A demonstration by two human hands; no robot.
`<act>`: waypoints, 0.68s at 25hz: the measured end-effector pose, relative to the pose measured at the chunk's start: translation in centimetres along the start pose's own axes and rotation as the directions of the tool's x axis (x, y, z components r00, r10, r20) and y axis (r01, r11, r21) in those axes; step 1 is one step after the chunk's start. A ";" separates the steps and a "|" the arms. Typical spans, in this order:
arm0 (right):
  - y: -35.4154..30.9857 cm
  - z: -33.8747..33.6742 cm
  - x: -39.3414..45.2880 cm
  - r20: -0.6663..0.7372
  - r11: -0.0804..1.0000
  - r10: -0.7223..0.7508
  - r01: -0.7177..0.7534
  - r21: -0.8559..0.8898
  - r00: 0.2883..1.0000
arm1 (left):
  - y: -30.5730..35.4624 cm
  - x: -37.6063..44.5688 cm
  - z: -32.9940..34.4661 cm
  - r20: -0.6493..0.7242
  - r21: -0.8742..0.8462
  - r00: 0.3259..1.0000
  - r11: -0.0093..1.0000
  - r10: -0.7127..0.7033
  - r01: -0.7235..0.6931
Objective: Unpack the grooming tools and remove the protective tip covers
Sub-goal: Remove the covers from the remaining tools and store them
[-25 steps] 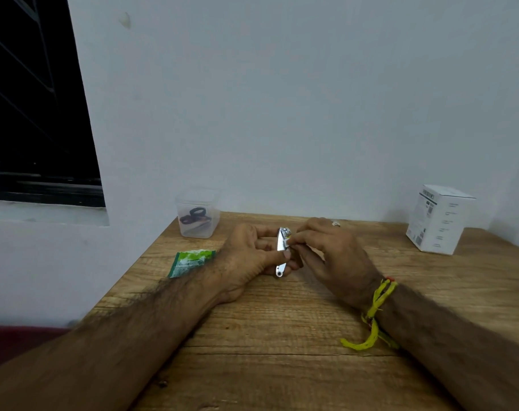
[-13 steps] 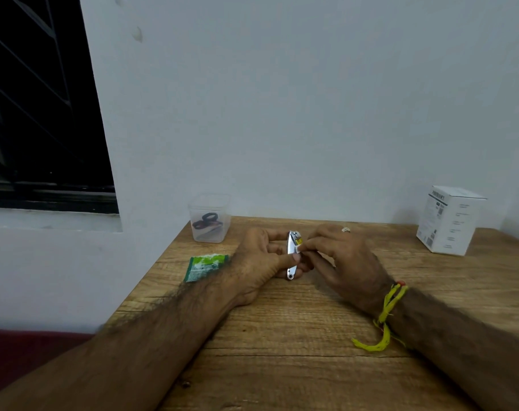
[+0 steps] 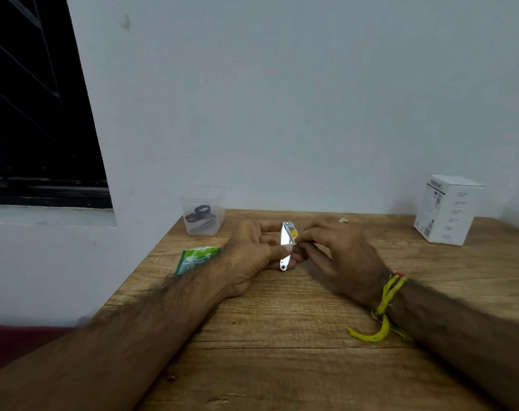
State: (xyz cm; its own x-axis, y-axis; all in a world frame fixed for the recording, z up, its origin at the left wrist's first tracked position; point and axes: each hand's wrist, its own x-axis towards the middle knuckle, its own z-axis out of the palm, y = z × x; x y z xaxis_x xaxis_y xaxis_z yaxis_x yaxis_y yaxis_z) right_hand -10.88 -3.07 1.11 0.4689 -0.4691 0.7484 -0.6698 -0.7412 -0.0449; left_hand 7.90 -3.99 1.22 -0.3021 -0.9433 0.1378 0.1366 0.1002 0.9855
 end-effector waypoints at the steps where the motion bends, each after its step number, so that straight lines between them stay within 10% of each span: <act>1: 0.0 0.0 0.0 0.008 1.000 0.002 -0.002 0.002 1.000 | 0.0 0.1 -0.1 -0.004 -0.003 1.000 1.000 -0.002 0.002; 17: -0.2 -1.2 -0.3 0.162 0.998 0.049 -0.053 0.019 0.986 | 0.1 0.1 0.1 -0.029 0.008 1.000 1.000 -0.012 0.012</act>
State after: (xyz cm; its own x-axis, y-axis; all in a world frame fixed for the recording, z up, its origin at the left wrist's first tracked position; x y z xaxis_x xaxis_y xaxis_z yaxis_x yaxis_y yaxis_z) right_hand -11.59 -2.17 1.66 0.5224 -0.5768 0.6281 -0.6829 -0.7241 -0.0970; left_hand 7.84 -4.03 1.36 -0.2764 -0.9531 0.1232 0.1253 0.0914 0.9879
